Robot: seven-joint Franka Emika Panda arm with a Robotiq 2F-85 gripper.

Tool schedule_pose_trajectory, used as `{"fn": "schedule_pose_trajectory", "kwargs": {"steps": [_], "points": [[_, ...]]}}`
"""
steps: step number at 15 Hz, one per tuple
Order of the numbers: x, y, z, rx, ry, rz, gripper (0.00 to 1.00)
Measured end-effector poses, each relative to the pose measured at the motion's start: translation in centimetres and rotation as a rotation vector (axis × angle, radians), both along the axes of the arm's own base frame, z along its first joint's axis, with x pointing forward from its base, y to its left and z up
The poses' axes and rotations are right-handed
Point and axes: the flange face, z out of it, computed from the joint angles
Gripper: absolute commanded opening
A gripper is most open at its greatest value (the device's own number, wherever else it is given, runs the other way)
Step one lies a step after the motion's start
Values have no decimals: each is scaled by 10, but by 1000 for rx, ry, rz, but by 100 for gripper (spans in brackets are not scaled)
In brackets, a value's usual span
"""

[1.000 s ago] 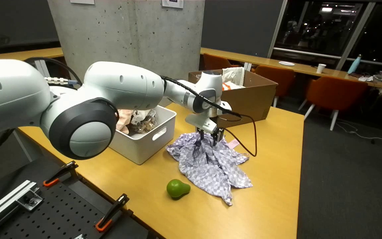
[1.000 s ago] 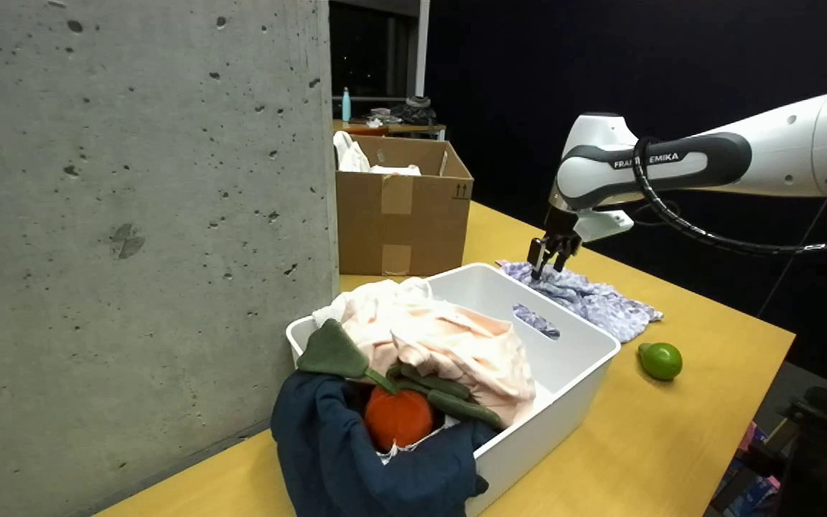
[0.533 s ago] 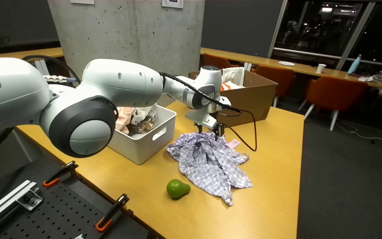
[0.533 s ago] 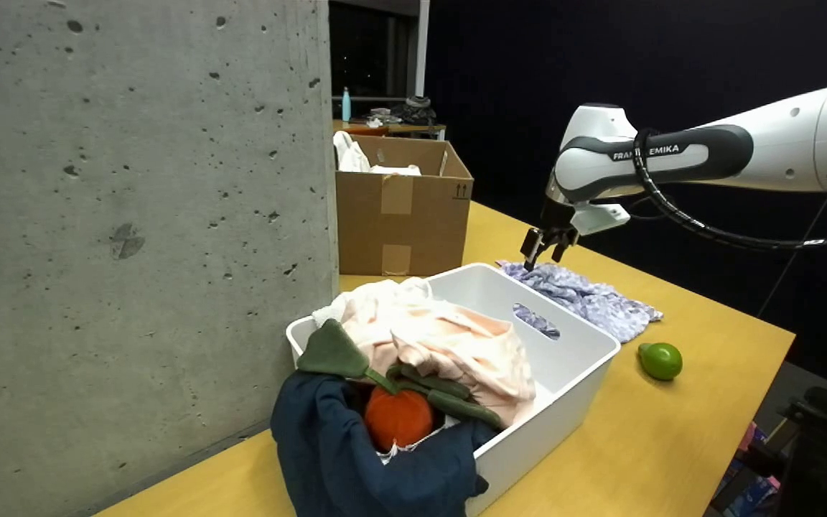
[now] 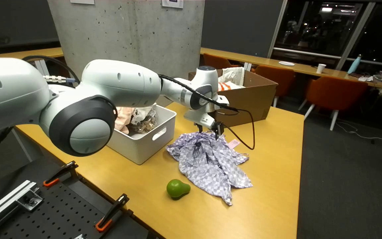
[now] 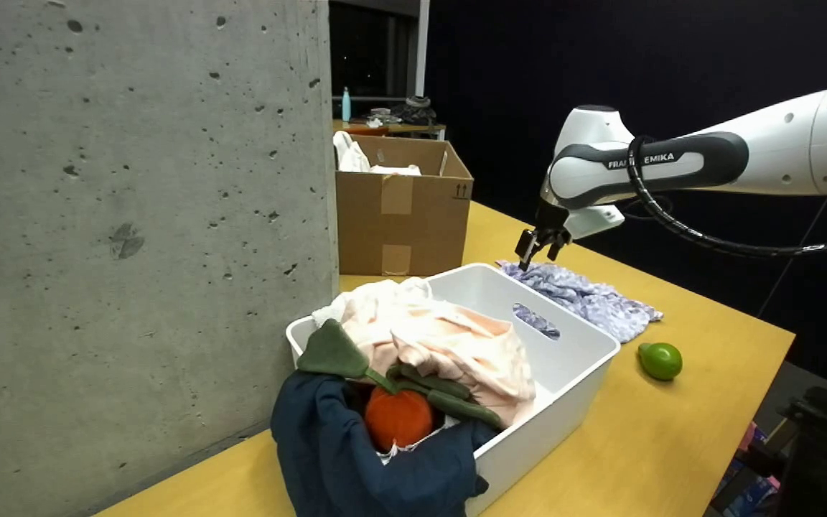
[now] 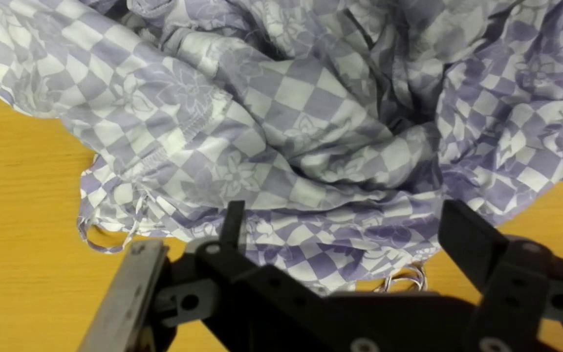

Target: Carry the small yellow container with the checked cloth and put them in the white basket

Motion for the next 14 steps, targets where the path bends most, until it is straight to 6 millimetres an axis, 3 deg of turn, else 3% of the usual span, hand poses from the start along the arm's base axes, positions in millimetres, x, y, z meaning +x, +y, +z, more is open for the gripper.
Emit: {"fn": "schedule_pose_trajectory", "kwargs": {"steps": [6,9,14], "points": [[3,35,-12,-32,18,8,100],[-3,29,-28,-60,46,-21,100],[-14,1,-47,-107,73,-86,100]]}}
